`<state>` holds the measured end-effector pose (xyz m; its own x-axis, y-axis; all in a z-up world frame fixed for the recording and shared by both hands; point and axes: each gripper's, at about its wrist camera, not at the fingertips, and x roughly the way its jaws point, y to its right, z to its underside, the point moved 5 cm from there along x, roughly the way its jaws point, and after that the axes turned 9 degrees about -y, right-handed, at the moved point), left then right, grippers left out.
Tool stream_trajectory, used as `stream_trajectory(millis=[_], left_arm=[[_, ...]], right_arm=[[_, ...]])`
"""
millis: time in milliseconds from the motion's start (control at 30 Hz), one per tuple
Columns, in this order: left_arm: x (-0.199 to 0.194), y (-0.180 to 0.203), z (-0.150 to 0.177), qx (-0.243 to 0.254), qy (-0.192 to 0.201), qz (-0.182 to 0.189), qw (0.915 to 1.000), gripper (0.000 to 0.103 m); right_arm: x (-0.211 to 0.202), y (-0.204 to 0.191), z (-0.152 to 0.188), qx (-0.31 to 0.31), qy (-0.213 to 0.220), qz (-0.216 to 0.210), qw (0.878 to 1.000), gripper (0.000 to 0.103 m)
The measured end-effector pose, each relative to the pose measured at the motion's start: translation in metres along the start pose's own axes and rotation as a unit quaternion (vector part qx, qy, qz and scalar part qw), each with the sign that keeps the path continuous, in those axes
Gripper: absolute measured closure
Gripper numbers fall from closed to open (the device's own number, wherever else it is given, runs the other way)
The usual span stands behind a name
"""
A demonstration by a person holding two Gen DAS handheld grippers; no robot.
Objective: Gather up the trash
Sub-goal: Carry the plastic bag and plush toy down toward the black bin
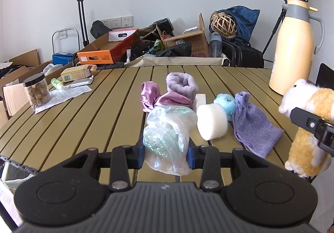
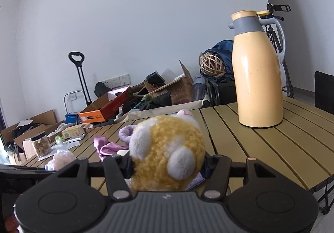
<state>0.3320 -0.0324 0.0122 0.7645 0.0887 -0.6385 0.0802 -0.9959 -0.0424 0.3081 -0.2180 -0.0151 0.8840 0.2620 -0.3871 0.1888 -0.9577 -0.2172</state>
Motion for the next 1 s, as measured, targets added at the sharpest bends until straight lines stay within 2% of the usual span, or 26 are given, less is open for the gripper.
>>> stream_trajectory(millis=[167,467,767,1000], left_arm=[[-0.021,-0.004,0.017,0.002,0.003,0.007,1.0000,0.065],[-0.052,-0.012,0.052,0.004,0.001,0.024,0.9997,0.065],[-0.063,-0.019,0.089,0.009,-0.016,0.029,0.9994,0.065],[-0.056,-0.027,0.123,0.005,-0.052,0.028,0.9983,0.065]], right_arm=[[-0.020,-0.010,0.012,-0.002,0.007,-0.012,1.000,0.047],[-0.049,-0.025,0.044,-0.009,-0.008,-0.029,0.999,0.047],[-0.060,-0.044,0.088,-0.032,-0.060,-0.039,0.997,0.047],[-0.060,-0.053,0.124,-0.045,-0.113,-0.039,0.992,0.047]])
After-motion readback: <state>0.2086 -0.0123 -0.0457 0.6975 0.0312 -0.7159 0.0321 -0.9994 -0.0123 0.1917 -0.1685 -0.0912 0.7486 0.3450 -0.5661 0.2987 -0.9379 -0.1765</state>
